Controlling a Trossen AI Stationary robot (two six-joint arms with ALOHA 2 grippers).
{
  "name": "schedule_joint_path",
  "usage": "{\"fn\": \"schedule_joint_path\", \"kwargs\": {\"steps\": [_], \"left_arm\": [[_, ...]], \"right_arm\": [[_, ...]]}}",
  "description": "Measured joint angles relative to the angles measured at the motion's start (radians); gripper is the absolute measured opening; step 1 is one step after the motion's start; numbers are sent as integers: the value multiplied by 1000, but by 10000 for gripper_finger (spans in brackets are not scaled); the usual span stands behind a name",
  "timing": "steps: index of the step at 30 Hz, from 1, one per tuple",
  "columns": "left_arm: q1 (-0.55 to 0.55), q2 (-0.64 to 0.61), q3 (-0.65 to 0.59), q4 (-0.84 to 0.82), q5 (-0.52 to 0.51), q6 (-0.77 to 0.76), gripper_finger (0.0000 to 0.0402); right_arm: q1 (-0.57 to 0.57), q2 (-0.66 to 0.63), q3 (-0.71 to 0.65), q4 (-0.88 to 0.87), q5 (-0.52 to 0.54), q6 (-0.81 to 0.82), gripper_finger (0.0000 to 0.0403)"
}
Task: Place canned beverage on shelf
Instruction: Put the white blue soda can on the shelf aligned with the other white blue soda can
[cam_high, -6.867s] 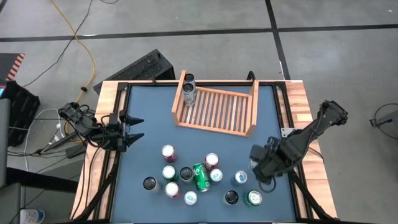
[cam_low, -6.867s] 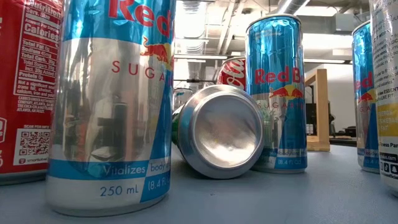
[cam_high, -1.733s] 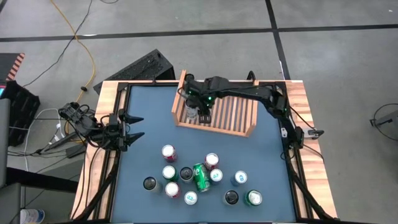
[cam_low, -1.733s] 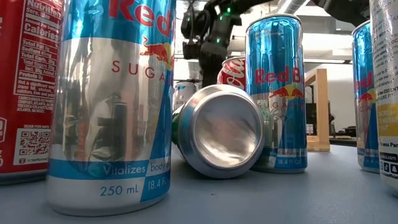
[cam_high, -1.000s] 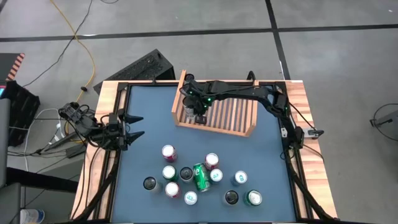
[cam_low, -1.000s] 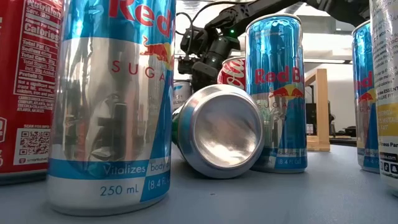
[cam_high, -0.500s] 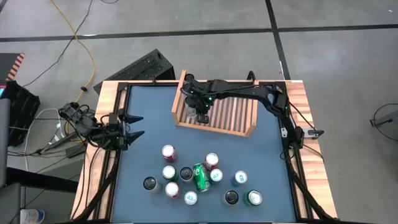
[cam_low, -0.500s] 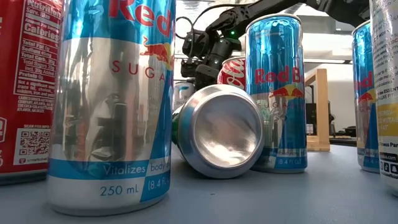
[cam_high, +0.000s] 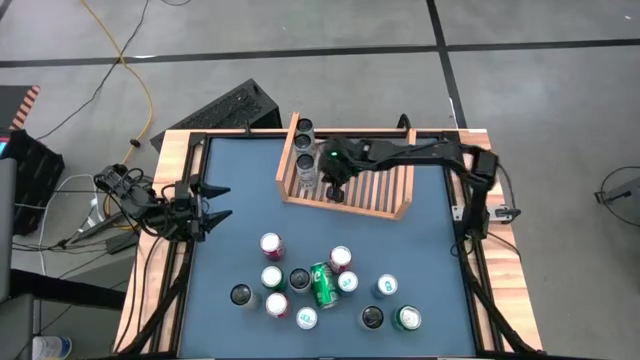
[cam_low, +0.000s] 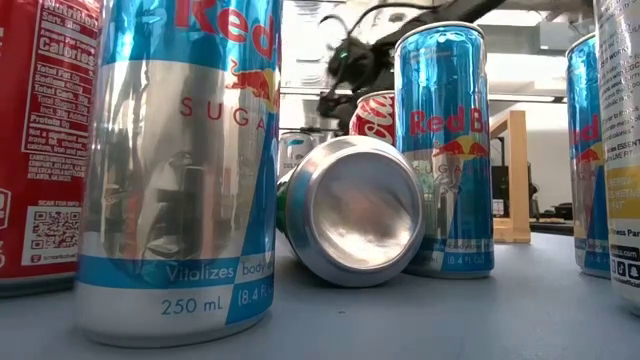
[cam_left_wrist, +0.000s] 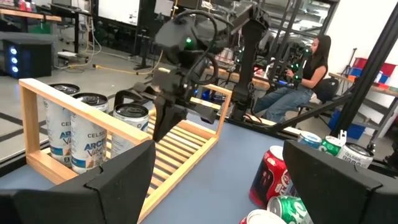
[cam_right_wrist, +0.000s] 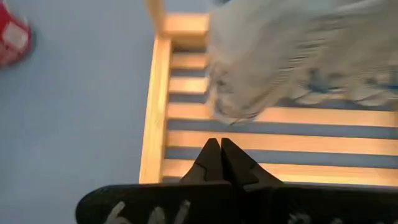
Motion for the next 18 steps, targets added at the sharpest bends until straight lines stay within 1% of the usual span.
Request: {"fn": "schedule_joint_path", "kwargs": {"steps": [3,6,8,18], "left_arm": [[0,0,0,1,-1,1,341],[0,0,0,2,-27,1,341],[0,0,0,3,-38,1,341],[0,0,0,-4,-44,-13,341]], "right_arm": [[0,-51,-122,218,13,62,0],[9,-72,-176,338,46,90,0],[16,-68,-189,350,60,104,0],[55,48,-187,440,65,143,0]]}}
